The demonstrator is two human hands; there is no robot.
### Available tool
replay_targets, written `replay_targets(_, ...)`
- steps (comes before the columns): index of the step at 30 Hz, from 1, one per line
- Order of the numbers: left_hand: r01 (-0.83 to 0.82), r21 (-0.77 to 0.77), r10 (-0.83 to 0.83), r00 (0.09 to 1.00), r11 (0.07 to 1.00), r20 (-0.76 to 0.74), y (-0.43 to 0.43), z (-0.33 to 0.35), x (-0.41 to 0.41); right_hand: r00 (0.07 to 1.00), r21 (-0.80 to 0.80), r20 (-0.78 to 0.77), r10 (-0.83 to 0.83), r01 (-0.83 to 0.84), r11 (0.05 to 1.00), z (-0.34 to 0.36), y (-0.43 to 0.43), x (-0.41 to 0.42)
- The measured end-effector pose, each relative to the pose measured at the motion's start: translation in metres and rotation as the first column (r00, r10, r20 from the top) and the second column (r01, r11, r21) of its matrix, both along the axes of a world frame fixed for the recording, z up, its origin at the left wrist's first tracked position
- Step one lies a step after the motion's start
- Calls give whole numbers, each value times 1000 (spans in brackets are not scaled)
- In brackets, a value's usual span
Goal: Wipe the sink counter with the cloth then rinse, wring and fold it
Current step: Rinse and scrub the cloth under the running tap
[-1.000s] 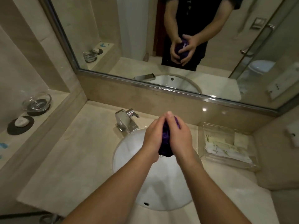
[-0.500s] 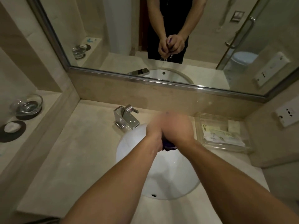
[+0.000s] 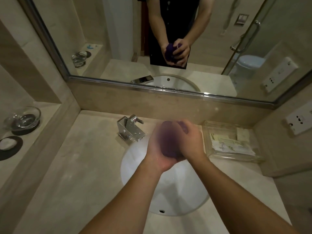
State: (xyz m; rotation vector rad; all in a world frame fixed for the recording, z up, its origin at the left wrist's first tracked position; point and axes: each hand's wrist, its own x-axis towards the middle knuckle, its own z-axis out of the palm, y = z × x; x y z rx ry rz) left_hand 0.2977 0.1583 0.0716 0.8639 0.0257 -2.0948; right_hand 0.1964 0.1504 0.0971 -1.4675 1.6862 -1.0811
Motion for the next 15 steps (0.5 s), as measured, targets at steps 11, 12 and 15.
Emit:
replay_targets(11,91,-177,66,688,980,723,-7,10,-40,982,261,-186,-31,80,962,-3,6,-13)
replay_targets(12,58,-148,73,662,987,746,-8,3,-43,969,306,-245,34,44,951,-7,1,-18)
replay_targets(15,-11,-69,59,667,998,743,-15,-14,-53,912,368,-369,178,-33,929,-20,-16,-32)
